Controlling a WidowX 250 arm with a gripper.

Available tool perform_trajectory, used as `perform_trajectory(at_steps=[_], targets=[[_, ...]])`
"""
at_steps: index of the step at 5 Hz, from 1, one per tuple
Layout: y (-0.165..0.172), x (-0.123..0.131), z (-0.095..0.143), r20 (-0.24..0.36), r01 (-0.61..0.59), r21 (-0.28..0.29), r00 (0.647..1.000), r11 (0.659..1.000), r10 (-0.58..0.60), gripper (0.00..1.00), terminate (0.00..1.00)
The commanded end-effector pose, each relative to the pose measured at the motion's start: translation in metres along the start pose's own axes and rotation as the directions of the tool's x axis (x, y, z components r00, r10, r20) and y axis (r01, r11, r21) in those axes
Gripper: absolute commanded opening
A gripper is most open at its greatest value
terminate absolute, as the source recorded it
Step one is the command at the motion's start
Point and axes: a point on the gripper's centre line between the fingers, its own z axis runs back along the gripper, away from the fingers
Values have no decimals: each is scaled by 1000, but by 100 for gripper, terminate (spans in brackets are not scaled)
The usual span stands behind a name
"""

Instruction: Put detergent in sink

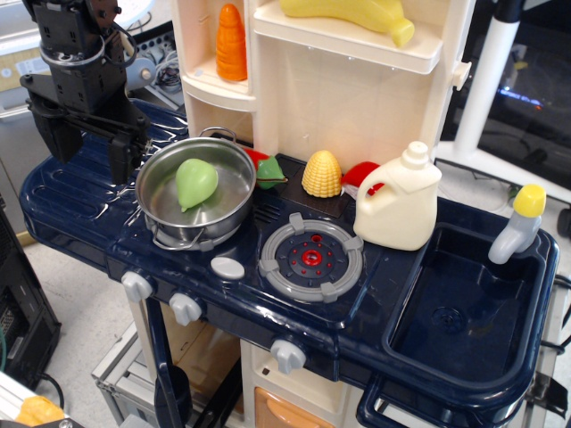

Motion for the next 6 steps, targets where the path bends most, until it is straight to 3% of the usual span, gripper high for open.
perform_trajectory(at_steps=[1, 2, 3, 4, 5, 6], targets=[[0, 0, 0, 0, 0, 0, 1000, 1000, 0, 100, 0], [-20, 3, 37, 29, 248, 5, 968, 969, -248, 100, 0], [-53, 0, 70, 174, 454, 48, 873, 889, -456, 100, 0], [-94, -13, 94, 386, 622, 68, 705, 780, -595, 100, 0], [-137, -19, 100, 460, 776, 134, 503, 617, -732, 100, 0], [-166, -11, 108, 458, 840, 97, 438, 533, -774, 100, 0]])
